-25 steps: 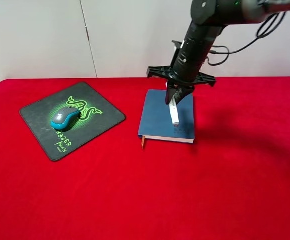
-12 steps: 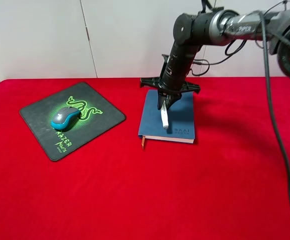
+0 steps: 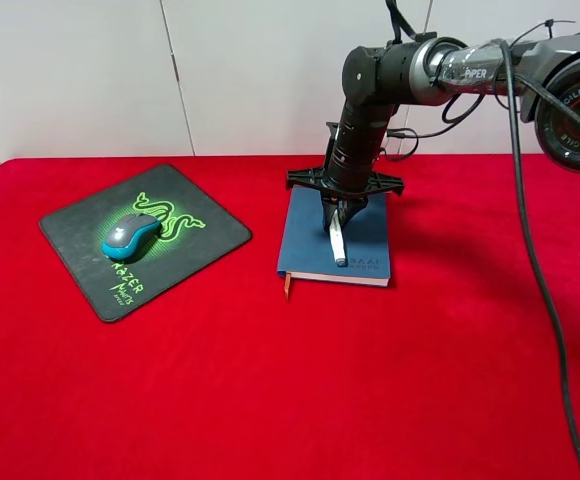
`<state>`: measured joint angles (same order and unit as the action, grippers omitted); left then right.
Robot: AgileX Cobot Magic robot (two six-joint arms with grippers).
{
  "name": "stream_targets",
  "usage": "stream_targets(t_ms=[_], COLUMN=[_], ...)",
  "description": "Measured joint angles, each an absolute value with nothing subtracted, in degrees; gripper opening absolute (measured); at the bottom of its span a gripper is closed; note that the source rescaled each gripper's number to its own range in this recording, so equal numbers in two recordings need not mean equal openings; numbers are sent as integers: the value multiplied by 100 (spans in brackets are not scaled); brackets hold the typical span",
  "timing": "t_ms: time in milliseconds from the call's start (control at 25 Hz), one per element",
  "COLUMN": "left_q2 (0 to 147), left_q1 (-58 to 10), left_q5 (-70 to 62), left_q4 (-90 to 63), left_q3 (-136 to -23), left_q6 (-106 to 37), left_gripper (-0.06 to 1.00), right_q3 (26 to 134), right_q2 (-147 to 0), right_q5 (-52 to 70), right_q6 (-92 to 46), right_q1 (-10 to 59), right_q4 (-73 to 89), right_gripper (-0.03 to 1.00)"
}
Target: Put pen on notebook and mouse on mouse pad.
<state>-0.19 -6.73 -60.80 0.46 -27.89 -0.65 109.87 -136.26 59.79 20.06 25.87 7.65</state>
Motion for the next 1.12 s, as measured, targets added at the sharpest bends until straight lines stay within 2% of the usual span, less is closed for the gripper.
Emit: stream_targets(t_ms=[240,280,320,360,400,480,520,720,1120], left_q2=[-19,-19,-19,-19,-19,-19,-19,-19,-19], left_q1=[-673,-673,-673,-673,-673,-673,-673,-673,-673], left_q5=[-6080,-6080,-6080,-6080,-6080,-6080,-6080,-6080,-6080], left_q4=[46,46,46,46,46,46,46,46,46], left_q3=[-2789,-2789,-2789,-2789,-2789,-2789,-2789,-2789,-2789], left_q6=[-65,-65,-65,-65,-65,-65,-65,-65,-65], left_gripper=[100,100,100,100,100,100,100,100,100], right_q3=[11032,11067,11131,11201,11316,11493,11556,11666,11666], right_q2=[-13626,-13626,-13626,-13626,-13626,-13621,-13620,-13620,-13448], right_q5=[5943,5933,5932,5932,5956,6056,6105,6180,6750], right_q6=[2006,2006,2001,1985,1971,1938,1919,1896,1745], right_q1=[2587,2587,2587,2587,2587,2587,2587,2587,2587], right_q4=[765,765,765,765,765,765,765,749,724], right_gripper=[2,10,26,44,70,89,93,100,100])
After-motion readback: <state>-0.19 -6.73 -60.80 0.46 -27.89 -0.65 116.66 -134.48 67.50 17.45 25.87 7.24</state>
